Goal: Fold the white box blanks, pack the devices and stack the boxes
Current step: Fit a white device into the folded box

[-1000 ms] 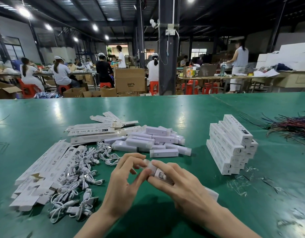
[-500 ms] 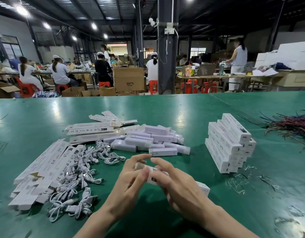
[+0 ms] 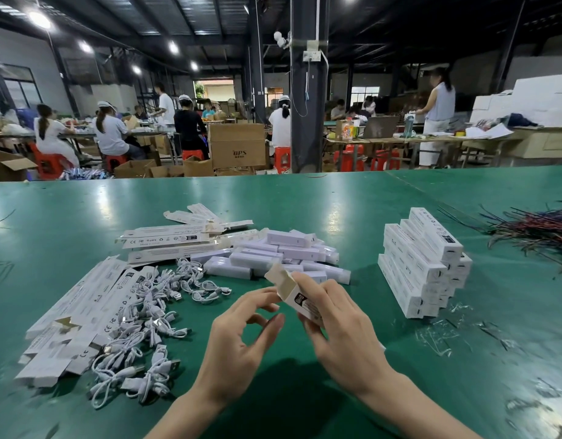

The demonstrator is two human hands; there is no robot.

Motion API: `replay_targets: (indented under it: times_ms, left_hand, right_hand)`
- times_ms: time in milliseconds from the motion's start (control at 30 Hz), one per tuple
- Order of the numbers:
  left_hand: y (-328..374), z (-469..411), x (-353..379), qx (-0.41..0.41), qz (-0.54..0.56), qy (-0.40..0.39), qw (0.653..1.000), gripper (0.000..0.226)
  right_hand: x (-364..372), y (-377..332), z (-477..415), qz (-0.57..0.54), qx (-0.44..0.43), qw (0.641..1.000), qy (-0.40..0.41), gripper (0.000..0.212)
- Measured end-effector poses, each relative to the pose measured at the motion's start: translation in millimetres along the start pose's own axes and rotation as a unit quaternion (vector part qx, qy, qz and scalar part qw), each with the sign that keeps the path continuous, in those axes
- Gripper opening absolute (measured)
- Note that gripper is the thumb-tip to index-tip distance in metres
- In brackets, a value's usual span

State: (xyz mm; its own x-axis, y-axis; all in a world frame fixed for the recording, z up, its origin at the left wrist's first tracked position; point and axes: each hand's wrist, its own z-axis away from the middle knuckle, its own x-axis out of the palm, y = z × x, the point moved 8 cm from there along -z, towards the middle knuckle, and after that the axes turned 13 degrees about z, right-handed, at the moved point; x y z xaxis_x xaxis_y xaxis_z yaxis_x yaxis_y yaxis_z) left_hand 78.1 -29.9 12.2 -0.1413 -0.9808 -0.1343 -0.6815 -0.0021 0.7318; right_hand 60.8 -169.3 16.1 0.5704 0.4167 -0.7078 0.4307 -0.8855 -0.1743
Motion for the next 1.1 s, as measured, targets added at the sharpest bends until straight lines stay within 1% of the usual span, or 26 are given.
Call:
replay_targets:
  times_ms: [67,133,200,233,267,300,333,367,400,467,567,633,700,767,833,867,933,1000,1067,1100]
  left_hand:
    - [1,1,-1,-0.003,0.008,0.012,1.0,0.024]
    - [1,-1,-5,0.006,-0.008,0.029,1.0,0.018]
    - [-4,-5,-19,0.005,-0.078,0.06,0.995,0.012]
    - [-11,-8,-29,-0.012,-0.139,0.074,0.988,0.013]
    - [-20,-12,-40,-0.034,-0.222,0.078,0.971,0.014]
    - [-32,-15,-50,-0.067,-0.317,0.069,0.944,0.019]
    - [-47,-16,-60,-0.115,-0.397,0.05,0.909,0.03]
    - [-63,-15,-71,-0.17,-0.452,0.03,0.875,0.039]
    - [-76,-13,-80,-0.215,-0.484,0.009,0.848,0.045]
    - [-91,-9,-89,-0.256,-0.51,-0.025,0.821,0.048]
    - [-104,-10,-89,-0.262,-0.559,-0.069,0.783,0.042]
    - [-108,-12,-91,-0.269,-0.567,-0.07,0.775,0.036]
    - [-109,-13,-90,-0.27,-0.556,-0.068,0.784,0.028]
    - [-105,-14,-90,-0.267,-0.537,-0.058,0.798,0.018]
    - [-96,-17,-87,-0.243,-0.536,-0.05,0.807,0.015]
    - [-89,-19,-84,-0.224,-0.528,-0.038,0.818,0.017]
    - [-77,-22,-79,-0.183,-0.461,0.003,0.868,0.018]
    - [-69,-23,-74,-0.165,-0.348,0.043,0.922,0.016]
    - [-61,-23,-67,-0.156,-0.253,0.069,0.952,0.01]
    - [-58,-22,-64,-0.155,-0.21,0.076,0.962,0.013]
  right_hand:
    - [-2,-3,1,-0.013,-0.001,1.0,-0.001,0.065]
    - [-4,-6,1,-0.014,-0.008,1.0,0.001,0.056]
    - [-5,-5,1,-0.013,-0.011,1.0,0.005,0.054]
    - [-5,-3,1,-0.015,-0.01,1.0,0.009,0.055]
    - [-6,-1,0,-0.019,-0.008,1.0,0.016,0.057]
    - [-7,1,0,-0.024,-0.007,0.999,0.024,0.057]
    - [-7,3,1,-0.03,-0.005,0.999,0.032,0.057]
    - [-8,4,1,-0.039,-0.003,0.998,0.039,0.057]
    - [-7,5,1,-0.052,0.0,0.998,0.045,0.057]
    - [-6,7,2,-0.078,0.006,0.995,0.056,0.057]
    - [-7,6,3,-0.13,0.011,0.988,0.08,0.06]
    - [-9,7,5,-0.17,0.016,0.98,0.101,0.064]
    - [-10,10,6,-0.199,0.025,0.973,0.111,0.066]
    - [-9,10,6,-0.208,0.029,0.972,0.104,0.066]
    - [-10,12,6,-0.207,0.032,0.972,0.108,0.066]
    - [-11,12,6,-0.205,0.032,0.972,0.113,0.066]
    - [-11,13,5,-0.207,0.038,0.972,0.107,0.066]
    - [-10,15,5,-0.216,0.047,0.969,0.111,0.065]
    - [-12,17,6,-0.218,0.053,0.967,0.123,0.067]
    - [-12,17,6,-0.222,0.056,0.966,0.121,0.069]
